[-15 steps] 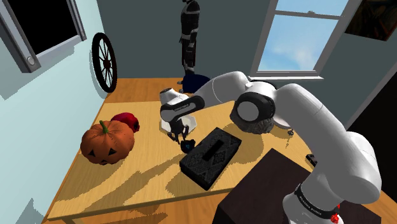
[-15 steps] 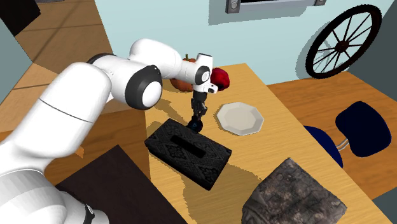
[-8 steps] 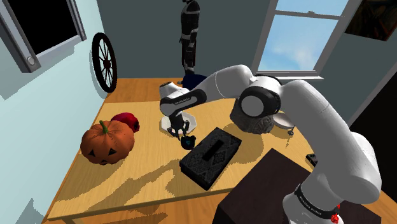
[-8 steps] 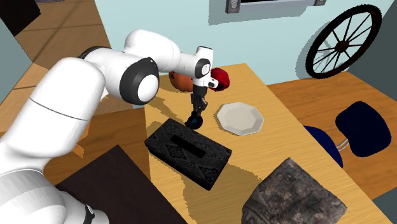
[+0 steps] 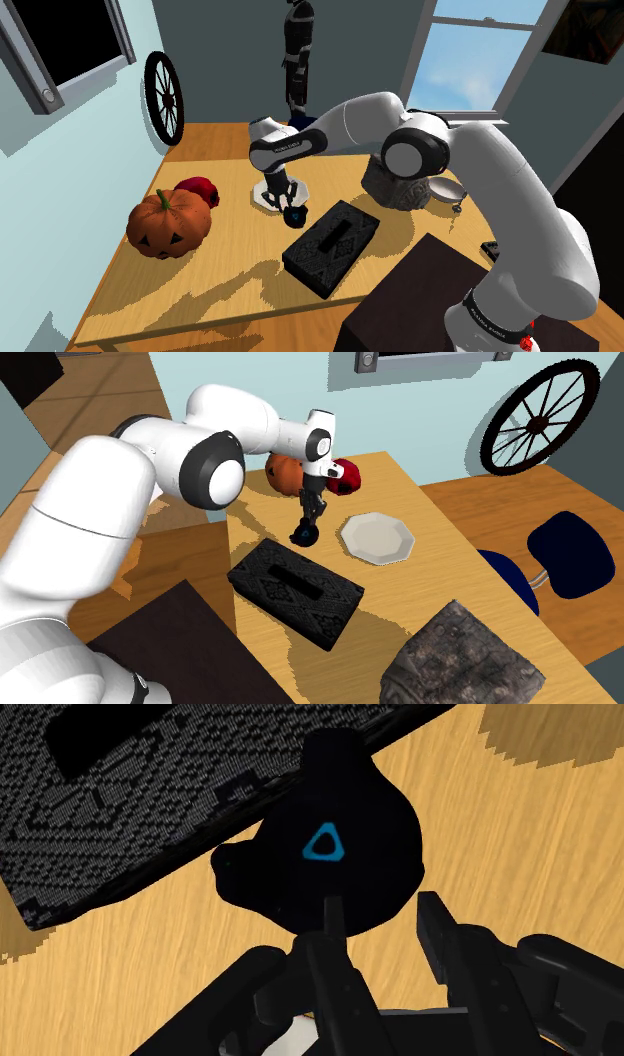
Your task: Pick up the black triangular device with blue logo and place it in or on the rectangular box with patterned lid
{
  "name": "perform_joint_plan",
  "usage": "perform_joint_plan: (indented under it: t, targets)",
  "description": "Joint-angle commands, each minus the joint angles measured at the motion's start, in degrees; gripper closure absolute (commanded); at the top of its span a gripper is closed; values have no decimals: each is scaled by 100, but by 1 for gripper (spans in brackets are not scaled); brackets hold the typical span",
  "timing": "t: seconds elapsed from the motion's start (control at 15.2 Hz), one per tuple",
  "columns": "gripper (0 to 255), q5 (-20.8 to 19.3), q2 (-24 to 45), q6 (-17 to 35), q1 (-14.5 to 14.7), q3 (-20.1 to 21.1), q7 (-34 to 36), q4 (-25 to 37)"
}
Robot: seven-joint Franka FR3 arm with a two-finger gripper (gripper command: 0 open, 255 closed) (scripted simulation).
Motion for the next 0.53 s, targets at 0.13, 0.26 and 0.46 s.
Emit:
perform_joint_plan:
  t: [0.13, 0.26, 0.46]
  targets:
    - [255, 6, -207, -168, -11, 3, -18, -39]
    - [255, 9, -286, -264, -12, 5, -23, -22]
    - [255, -4, -1104, 298, -144, -12, -100, -1398]
